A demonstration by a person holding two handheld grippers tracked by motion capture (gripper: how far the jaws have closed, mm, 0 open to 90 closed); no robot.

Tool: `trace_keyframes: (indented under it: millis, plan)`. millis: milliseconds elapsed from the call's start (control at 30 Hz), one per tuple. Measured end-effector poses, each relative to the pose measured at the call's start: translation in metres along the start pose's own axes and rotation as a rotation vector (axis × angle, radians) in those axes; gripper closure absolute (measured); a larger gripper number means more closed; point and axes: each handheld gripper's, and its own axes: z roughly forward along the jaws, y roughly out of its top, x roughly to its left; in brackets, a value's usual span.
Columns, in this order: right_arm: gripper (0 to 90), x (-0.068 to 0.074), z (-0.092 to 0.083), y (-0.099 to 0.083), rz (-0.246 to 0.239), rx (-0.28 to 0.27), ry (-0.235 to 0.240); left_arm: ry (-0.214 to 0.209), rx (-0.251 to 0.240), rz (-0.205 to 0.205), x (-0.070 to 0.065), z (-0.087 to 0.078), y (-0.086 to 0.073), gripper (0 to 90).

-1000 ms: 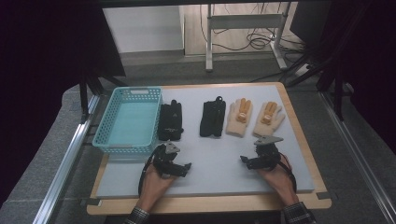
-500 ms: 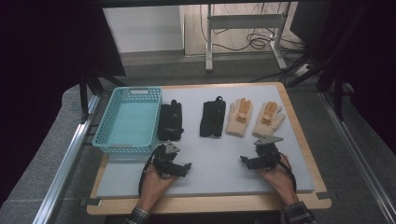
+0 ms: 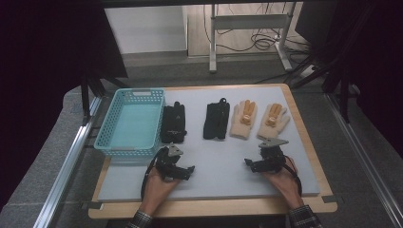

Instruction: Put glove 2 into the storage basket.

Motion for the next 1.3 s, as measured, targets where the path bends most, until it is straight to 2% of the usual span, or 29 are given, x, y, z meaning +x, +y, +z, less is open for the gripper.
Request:
trace_keyframes:
  millis: [333,600,800,967,1300]
  plan:
    - [13.5,-0.003,-0.002,0.006,0.015,-0.012,0.02,0.0,0.0,0.001,0.0,0.0,0.0,4.0]
    - [15.0,-0.002,-0.002,0.018,0.002,-0.035,0.04,0.0,-0.001,0.0,0.0,0.0,0.0,4.1]
    - [17.4,0.0,0.003,0.035,-0.006,-0.036,0.061,0.0,-0.001,0.0,0.0,0.0,0.0,4.1]
    - [23.8,-0.003,0.008,0.053,-0.008,-0.049,0.079,0.0,-0.001,0.0,0.0,0.0,0.0,4.1]
    - [31.5,-0.006,0.024,0.083,-0.019,-0.06,0.084,0.0,-0.001,0.0,0.0,0.0,0.0,4.1]
